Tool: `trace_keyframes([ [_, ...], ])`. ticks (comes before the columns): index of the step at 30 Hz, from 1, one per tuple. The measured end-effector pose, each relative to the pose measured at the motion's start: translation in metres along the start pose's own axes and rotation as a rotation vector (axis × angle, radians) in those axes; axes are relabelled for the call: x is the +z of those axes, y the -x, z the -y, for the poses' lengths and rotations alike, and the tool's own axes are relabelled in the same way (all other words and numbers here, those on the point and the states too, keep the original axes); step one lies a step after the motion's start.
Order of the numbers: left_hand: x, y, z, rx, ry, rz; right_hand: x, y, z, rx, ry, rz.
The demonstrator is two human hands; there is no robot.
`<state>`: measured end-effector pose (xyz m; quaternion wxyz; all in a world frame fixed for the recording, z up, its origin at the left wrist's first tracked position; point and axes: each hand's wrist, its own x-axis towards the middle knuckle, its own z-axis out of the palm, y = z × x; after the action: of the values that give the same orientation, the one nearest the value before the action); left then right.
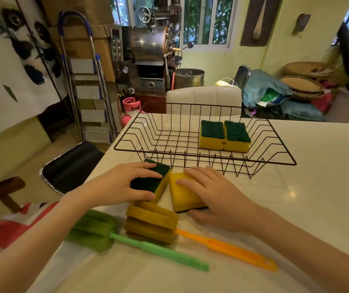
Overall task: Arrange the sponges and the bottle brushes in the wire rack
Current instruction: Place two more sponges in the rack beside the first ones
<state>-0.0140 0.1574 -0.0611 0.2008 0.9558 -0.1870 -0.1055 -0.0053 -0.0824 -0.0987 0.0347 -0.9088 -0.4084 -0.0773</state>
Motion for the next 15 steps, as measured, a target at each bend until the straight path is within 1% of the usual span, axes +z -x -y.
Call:
trace_keyframes([
  [5, -0.002, 0.000, -0.005, -0.017, -0.013, 0.004, -0.016, -0.003, 0.002, -0.010, 0.078, 0.073],
  [7, -0.004, -0.001, -0.008, -0.019, -0.033, 0.011, -0.020, -0.001, 0.003, -0.040, 0.125, 0.042],
  [9, -0.005, -0.003, -0.010, -0.014, -0.062, 0.013, -0.019, 0.004, 0.002, -0.044, 0.123, -0.062],
  [10, -0.005, -0.004, -0.010, -0.011, -0.078, 0.012, -0.016, 0.006, 0.000, -0.045, 0.078, -0.140],
  [12, -0.005, -0.006, -0.012, 0.001, -0.116, 0.004, -0.015, 0.009, 0.000, -0.027, -0.080, -0.232],
  [14, -0.004, -0.007, -0.013, 0.014, -0.132, -0.001, -0.023, 0.009, 0.003, 0.077, -0.319, -0.290],
  [15, -0.004, -0.008, -0.014, 0.020, -0.129, 0.000, -0.027, 0.009, 0.003, 0.169, -0.487, -0.277],
])
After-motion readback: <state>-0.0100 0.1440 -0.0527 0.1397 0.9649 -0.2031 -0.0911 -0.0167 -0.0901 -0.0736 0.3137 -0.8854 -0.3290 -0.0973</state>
